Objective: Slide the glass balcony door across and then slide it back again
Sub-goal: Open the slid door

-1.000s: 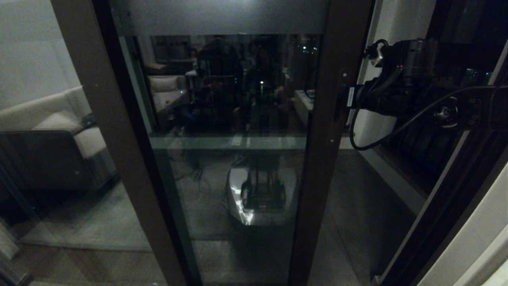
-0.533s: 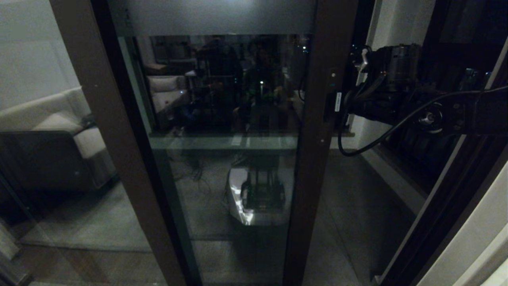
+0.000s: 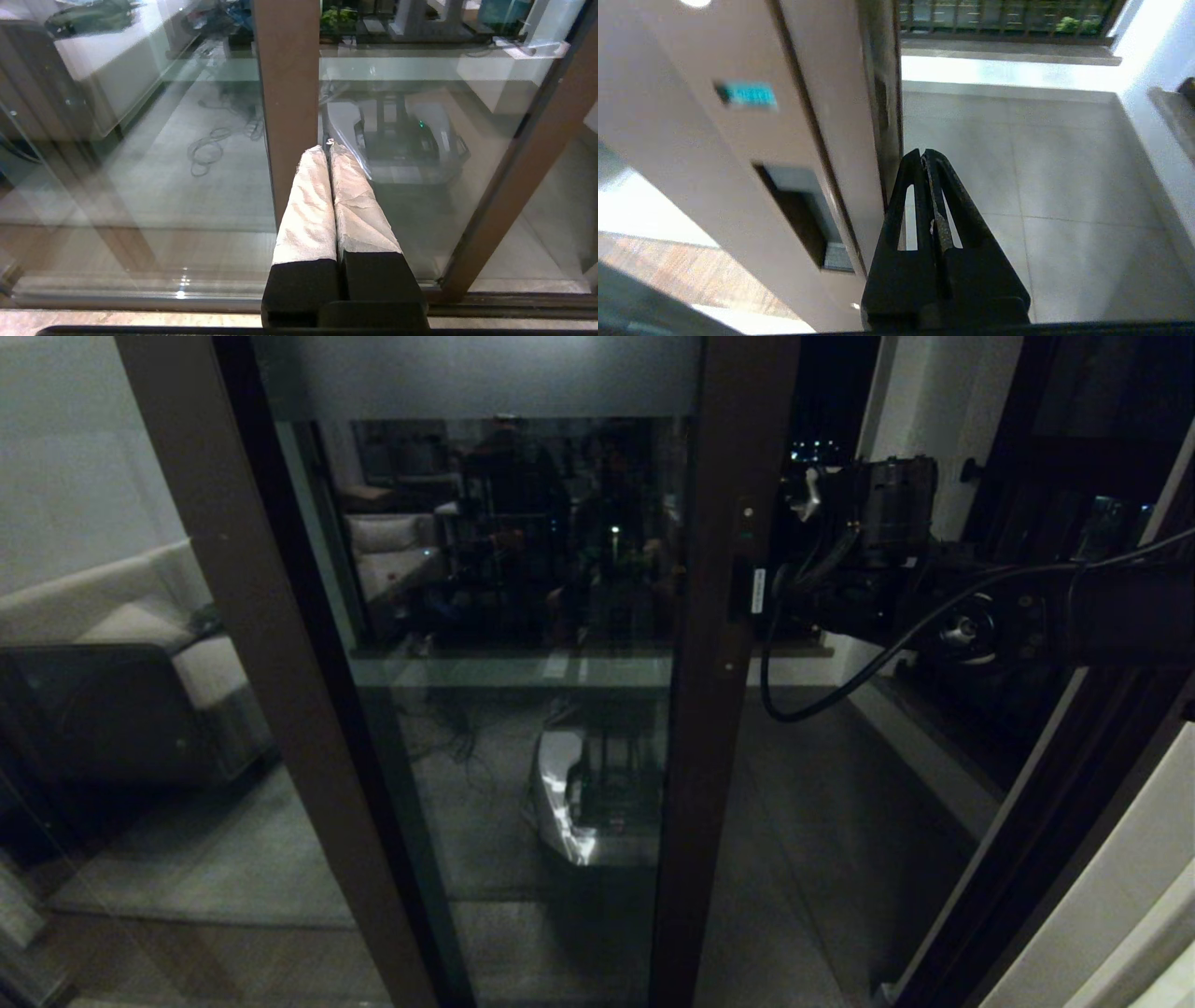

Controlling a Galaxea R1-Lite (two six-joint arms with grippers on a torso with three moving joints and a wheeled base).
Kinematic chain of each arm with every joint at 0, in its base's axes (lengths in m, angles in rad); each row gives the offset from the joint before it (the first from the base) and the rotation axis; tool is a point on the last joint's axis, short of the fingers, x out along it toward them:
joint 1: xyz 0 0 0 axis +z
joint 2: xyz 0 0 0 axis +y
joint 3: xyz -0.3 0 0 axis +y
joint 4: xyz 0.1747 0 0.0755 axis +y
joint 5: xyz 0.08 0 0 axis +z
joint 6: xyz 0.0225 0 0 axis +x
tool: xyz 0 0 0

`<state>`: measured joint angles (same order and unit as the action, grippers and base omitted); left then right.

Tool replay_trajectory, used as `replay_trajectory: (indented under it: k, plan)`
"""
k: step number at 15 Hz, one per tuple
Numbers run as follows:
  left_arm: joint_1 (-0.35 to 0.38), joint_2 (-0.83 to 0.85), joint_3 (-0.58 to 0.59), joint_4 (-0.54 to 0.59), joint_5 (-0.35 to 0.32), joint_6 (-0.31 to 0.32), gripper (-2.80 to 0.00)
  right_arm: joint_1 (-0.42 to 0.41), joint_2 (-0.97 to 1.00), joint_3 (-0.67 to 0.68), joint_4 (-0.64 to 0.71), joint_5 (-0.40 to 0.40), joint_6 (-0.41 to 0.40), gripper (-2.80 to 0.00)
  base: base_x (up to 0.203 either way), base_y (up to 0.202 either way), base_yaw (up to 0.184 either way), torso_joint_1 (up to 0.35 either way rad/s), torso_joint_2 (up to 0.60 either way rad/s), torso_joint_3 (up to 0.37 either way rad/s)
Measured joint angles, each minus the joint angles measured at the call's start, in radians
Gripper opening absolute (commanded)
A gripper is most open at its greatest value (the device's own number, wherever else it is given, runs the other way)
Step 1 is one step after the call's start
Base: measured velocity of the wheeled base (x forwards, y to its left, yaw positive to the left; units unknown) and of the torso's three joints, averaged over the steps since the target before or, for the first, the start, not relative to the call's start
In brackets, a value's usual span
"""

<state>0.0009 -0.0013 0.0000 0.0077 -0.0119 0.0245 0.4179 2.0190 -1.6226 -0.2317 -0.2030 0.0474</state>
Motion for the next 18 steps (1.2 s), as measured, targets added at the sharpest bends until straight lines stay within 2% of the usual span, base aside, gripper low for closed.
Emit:
replay_trajectory:
  k: [13,16,18]
  plan:
    - [0.000,0.000,0.000,0.000,0.000,0.000,-2.80,0.090,0.056,0.008,-0.001,-0.074,0.001,-2.80,0.000,0.000,0.000,0.000,0.00,0.000]
    - [0.000,0.000,0.000,0.000,0.000,0.000,-2.80,0.090,0.022,0.069,0.000,-0.076,0.003,-2.80,0.000,0.000,0.000,0.000,0.00,0.000]
    - [0.000,0.000,0.000,0.000,0.000,0.000,-2.80,0.085,-0.038,0.163,-0.001,-0.075,0.005,-2.80,0.000,0.000,0.000,0.000,0.00,0.000]
